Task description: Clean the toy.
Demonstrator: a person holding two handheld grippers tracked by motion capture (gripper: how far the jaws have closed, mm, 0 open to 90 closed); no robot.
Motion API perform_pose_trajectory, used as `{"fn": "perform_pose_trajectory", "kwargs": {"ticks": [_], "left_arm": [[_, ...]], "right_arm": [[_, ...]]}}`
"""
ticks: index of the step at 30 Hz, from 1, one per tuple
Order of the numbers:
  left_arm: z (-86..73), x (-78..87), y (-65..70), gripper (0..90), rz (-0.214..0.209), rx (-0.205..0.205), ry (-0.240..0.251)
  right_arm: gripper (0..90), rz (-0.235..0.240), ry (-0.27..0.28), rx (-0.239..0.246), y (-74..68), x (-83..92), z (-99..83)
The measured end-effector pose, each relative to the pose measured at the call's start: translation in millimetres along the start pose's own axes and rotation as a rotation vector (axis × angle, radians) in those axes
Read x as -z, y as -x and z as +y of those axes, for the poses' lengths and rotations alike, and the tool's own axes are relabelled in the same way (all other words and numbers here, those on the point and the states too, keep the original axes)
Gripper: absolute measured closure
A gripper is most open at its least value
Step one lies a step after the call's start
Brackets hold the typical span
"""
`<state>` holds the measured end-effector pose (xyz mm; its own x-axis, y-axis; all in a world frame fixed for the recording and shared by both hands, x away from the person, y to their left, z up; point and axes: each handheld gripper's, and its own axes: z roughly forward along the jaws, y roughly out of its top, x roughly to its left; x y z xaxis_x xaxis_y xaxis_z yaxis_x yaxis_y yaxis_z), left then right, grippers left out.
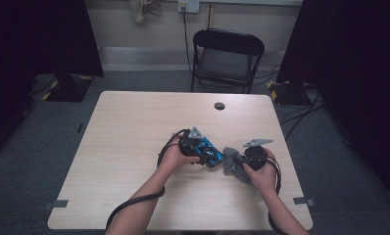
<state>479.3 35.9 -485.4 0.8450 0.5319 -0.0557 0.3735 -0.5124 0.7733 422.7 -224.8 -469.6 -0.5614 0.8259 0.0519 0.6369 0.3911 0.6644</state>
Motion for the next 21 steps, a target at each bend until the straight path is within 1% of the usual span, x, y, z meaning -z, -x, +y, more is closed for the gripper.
{"fn": "perform_pose_trajectory", "kwargs": {"ticks": [1,5,8,11,13,15,21], "left_arm": [[0.0,0.0,0.0,9.6,0.000,0.000,0.000],[0.1,0.0,0.0,9.7,0.000,0.000,-0.001],[-0.1,0.0,0.2,9.6,0.000,0.001,0.001],[-0.3,0.0,0.3,9.6,0.002,0.003,0.003],[-0.3,0.0,0.2,9.6,0.001,0.002,0.003],[-0.1,0.0,0.2,9.7,0.000,0.000,0.001],[-0.3,0.0,0.2,9.6,0.002,0.001,0.002]], "right_arm": [[78.4,0.004,0.004,-0.005,1.0,0.9,-0.2],[78.4,-0.008,0.018,-0.028,5.4,6.3,-0.9],[78.4,-0.011,0.014,-0.036,6.7,6.7,-1.2],[78.4,-0.009,-0.008,-0.021,3.1,1.7,-3.0],[78.4,-0.011,-0.009,-0.006,-0.6,-0.2,-3.0],[78.4,0.007,-0.015,0.008,-4.9,-1.1,-1.5],[78.4,0.027,-0.038,0.072,-18.9,-1.7,-0.3]]}}
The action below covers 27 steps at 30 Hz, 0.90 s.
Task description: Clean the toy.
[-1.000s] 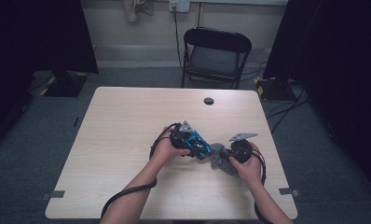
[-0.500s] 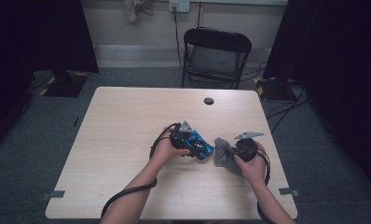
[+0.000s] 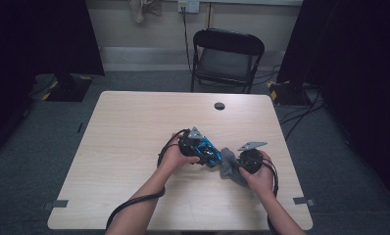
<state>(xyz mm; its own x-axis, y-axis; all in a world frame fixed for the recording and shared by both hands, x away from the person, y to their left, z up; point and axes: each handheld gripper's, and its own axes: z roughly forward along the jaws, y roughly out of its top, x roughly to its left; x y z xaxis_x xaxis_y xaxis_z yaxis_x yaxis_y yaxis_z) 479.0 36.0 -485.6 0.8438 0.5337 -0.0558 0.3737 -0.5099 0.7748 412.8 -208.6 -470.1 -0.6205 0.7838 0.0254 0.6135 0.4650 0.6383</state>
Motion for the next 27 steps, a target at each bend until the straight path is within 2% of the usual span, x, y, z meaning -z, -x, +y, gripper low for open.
{"fn": "perform_pose_trajectory", "kwargs": {"ticks": [14,27], "left_arm": [[-0.2,-0.1,0.3,9.6,0.001,0.000,0.002],[0.2,-0.1,0.5,9.6,0.001,0.000,-0.001]], "right_arm": [[78.5,0.067,0.009,0.055,-15.3,1.9,-4.2],[78.7,0.122,0.026,0.061,-21.2,3.6,-6.6]]}}
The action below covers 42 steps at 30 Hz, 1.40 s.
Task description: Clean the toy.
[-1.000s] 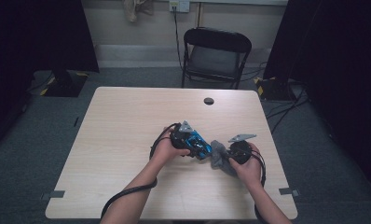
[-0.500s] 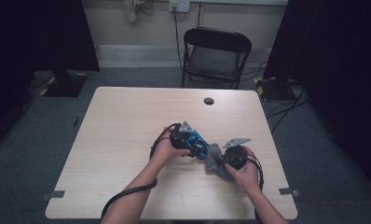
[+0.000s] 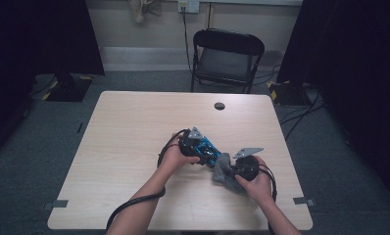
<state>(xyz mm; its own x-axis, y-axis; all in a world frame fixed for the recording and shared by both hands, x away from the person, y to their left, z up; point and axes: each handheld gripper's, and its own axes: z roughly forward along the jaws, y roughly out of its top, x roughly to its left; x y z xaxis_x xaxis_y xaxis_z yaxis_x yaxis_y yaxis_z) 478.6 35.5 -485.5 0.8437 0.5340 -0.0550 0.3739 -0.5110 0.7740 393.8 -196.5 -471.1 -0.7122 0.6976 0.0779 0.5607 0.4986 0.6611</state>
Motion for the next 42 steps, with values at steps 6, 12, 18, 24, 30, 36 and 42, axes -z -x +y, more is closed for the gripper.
{"fn": "perform_pose_trajectory", "kwargs": {"ticks": [6,12,18,24,30,36,42], "left_arm": [[0.1,-0.1,0.1,9.6,0.000,-0.001,0.000],[-0.2,0.0,-0.1,9.6,-0.001,0.000,0.003],[0.0,0.0,-0.1,9.6,-0.002,0.000,0.000],[0.0,0.0,-0.1,9.7,-0.002,0.001,0.001],[0.6,0.0,-1.0,9.7,-0.002,-0.005,-0.004],[0.5,0.1,-0.6,9.6,-0.001,-0.002,-0.005],[0.4,0.1,-0.7,9.6,-0.001,-0.002,-0.004]], "right_arm": [[78.8,0.010,0.003,-0.006,-0.7,1.2,-0.6],[78.8,0.002,0.007,-0.018,3.5,6.6,-0.2],[78.9,0.020,0.004,-0.020,6.5,11.8,-1.9],[78.9,-0.025,0.006,-0.050,14.7,16.9,-5.4],[78.9,0.003,-0.008,-0.059,17.9,14.1,-9.6],[79.0,0.045,-0.015,-0.022,3.5,7.5,-5.7],[79.1,0.082,-0.026,0.005,-5.6,4.6,-2.9]]}}
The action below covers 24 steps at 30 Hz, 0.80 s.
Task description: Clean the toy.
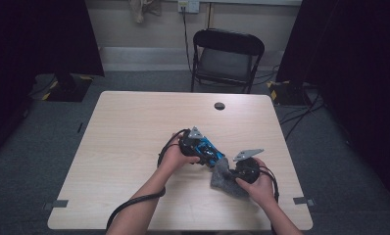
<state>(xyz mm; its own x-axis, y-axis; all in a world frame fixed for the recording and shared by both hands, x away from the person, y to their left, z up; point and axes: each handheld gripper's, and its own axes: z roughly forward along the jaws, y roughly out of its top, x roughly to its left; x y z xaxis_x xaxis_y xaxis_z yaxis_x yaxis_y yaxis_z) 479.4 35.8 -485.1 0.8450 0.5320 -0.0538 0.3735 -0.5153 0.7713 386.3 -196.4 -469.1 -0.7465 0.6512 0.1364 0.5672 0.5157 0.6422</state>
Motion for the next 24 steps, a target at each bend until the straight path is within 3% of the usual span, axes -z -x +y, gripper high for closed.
{"fn": "perform_pose_trajectory", "kwargs": {"ticks": [24], "left_arm": [[-1.0,-0.3,1.0,9.6,0.001,0.006,0.012]], "right_arm": [[78.9,0.141,0.028,0.078,-29.9,-13.3,15.1]]}}
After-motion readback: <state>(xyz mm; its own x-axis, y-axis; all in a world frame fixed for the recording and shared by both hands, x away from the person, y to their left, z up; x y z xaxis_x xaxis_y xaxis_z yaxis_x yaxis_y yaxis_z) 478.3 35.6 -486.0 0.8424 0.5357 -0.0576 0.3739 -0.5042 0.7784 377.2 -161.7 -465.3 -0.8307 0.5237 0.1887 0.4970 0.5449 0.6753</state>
